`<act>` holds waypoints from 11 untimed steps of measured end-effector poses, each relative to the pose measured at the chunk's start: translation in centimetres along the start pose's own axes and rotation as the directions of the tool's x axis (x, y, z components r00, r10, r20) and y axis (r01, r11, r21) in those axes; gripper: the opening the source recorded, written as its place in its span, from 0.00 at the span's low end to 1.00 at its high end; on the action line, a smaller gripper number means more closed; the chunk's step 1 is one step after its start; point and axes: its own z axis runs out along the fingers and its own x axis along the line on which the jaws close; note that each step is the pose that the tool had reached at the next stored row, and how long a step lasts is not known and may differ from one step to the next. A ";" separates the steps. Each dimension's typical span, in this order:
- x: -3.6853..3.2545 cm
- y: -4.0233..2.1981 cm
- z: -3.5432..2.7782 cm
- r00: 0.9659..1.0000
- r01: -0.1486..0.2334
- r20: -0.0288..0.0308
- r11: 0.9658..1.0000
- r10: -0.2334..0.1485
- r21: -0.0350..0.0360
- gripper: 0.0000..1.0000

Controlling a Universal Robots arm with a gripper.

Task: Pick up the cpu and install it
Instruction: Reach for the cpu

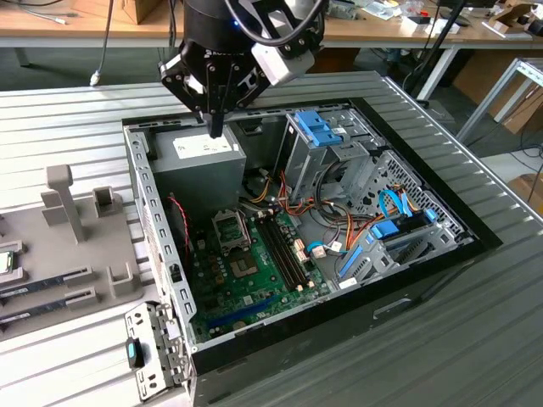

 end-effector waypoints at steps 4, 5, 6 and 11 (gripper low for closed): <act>0.21 -0.02 0.00 1.000 0.000 0.000 1.000 0.000 0.000 0.11; 0.24 -0.02 0.00 1.000 0.000 0.000 1.000 0.000 0.000 0.11; 0.32 -0.02 -0.01 1.000 0.000 0.000 1.000 0.000 0.000 0.11; 0.61 -0.04 -0.02 1.000 0.000 0.000 1.000 0.000 0.000 0.11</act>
